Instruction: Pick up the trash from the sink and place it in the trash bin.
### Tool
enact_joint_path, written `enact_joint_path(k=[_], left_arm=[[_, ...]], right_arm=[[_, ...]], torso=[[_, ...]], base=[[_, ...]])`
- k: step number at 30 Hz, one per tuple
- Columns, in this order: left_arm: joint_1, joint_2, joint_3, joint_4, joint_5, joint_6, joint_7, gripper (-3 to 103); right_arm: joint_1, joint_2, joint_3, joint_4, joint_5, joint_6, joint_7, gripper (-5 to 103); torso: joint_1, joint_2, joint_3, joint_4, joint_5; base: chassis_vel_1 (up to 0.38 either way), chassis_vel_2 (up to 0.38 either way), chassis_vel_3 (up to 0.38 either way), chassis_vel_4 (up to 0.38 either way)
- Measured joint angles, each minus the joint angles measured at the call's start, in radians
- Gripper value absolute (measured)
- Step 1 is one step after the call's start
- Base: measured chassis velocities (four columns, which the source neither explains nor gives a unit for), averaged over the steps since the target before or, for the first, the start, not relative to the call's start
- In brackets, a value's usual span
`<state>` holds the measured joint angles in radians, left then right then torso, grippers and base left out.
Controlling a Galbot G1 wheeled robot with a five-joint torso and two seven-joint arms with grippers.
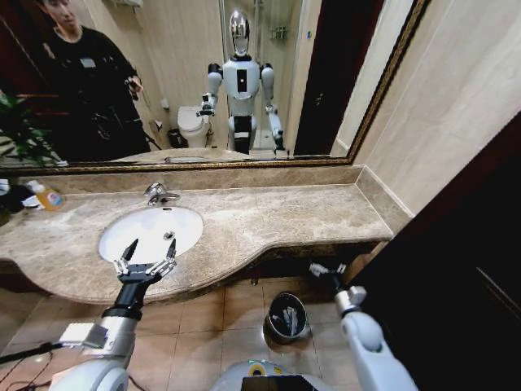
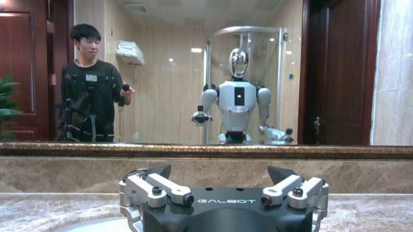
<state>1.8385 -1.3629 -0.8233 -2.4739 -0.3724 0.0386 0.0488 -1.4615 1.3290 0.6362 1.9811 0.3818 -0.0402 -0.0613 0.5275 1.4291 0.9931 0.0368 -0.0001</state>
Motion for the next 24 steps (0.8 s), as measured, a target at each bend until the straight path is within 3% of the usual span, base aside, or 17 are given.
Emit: enact_joint_path(k=[9,24], left_arm=[[0.0,0.0,0.0,0.0,0.0,0.0,0.0,100],[0.0,0.0,0.0,0.0,0.0,0.0,0.0,100]], right_arm=[[-0.07,0.004,0.005,0.231,-0.005,-0.027,0.029,100],[-0.065,0.016,-0.011,0.219,-0.068,-0.012,0.036,100]], torso=[[0.0,0.0,0.0,0.0,0.0],[0.0,0.0,0.0,0.0,0.0]], base=[[0.0,0.0,0.0,0.0],[0.0,0.0,0.0,0.0]])
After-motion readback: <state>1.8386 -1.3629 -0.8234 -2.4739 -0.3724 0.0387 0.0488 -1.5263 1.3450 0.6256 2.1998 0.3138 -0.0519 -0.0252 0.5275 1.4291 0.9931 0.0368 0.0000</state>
